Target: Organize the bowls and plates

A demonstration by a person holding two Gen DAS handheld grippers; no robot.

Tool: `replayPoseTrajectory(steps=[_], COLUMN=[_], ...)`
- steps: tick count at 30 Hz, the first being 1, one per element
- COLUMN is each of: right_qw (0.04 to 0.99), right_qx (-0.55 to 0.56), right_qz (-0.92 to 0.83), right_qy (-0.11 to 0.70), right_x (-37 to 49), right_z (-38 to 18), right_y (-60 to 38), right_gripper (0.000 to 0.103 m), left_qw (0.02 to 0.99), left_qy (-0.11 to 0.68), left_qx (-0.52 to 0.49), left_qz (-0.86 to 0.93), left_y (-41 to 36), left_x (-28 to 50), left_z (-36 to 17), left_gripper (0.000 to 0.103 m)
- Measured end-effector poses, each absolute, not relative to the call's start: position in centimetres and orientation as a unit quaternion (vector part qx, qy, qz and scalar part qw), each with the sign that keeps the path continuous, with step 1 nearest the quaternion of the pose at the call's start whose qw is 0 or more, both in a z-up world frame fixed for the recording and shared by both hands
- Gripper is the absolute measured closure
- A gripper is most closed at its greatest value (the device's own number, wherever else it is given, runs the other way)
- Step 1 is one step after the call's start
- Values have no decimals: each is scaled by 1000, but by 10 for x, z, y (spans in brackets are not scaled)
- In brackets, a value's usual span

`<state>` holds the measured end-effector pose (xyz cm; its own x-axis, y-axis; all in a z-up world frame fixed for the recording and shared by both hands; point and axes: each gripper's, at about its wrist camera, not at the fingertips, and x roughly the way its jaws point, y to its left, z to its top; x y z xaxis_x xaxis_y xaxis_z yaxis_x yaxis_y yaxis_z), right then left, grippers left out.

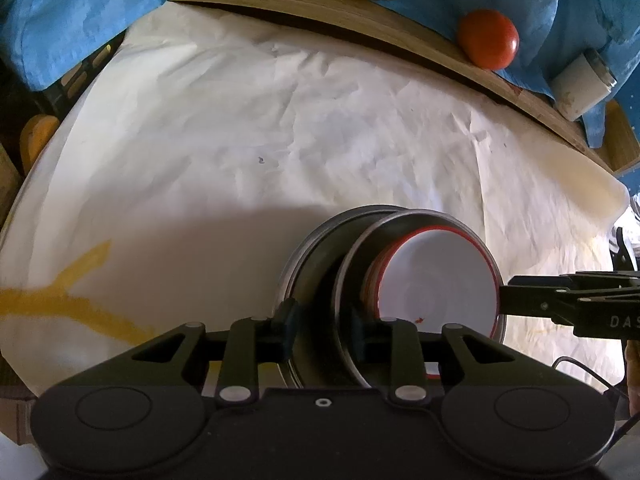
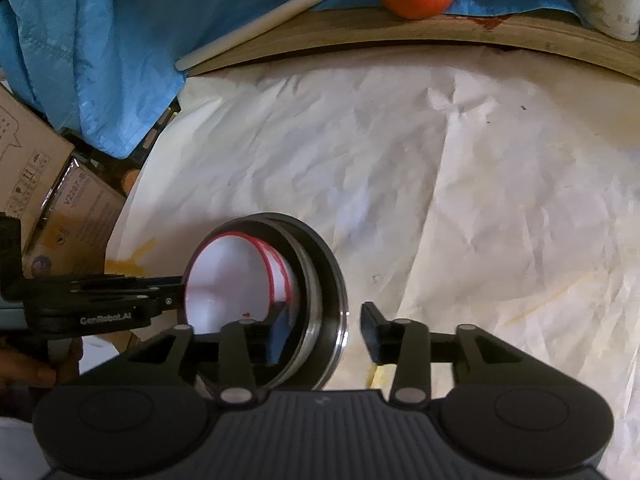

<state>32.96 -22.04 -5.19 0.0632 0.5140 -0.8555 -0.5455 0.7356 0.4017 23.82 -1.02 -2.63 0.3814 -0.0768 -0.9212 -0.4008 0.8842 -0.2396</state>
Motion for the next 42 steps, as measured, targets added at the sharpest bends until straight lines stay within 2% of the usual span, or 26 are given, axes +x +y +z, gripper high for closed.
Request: replayPoseTrajectory(steps=[1, 2, 4, 8, 10, 14, 25, 31, 33, 35, 42], right_qw=[729, 729, 730, 731, 731, 731, 730, 740, 744, 749, 765], right_qx=[-13, -11, -11, -14, -16, -20, -28, -23, -21, -19, -13], right_qz=[362, 361, 361, 364, 366, 371, 399, 427, 435, 443, 447], right_qy=[580, 581, 580, 577, 575, 572, 554, 519, 506, 493, 463], right_x=[330, 331, 331, 331, 332, 332, 332, 329, 326, 324, 317], right_z=[-52, -53, -53, -52, -52, -52, -50, -46, -44, -40, -30], right_y=[-221, -223, -226, -227, -228, -230, -238, -250, -254, -256, -260], right_gripper=[47, 45, 38, 27, 18, 12, 1, 1, 1, 0, 0], left_qw=[802, 800, 800, 799, 799, 801, 796, 798, 797, 802, 825], left_qy=[546, 549, 546, 538, 537, 531, 523, 505, 500, 488, 456], left_qx=[-216, -209, -204, -224, -222, -222, -228, -240, -245, -251, -247], left_qz=[108, 122, 141, 149, 153, 165, 204, 225, 234, 237, 225], left_y=[-10, -9, -7, -2, -3, -5, -10, -13, -14, -16, -23], left_x=[238, 238, 235, 231, 230, 229, 220, 213, 210, 207, 204], left_z=[-26, -25, -25, -24, -23, -21, -18, -15, -14, -12, -1], left_gripper=[60, 44, 38, 34, 33, 26, 17, 16, 13, 6, 1])
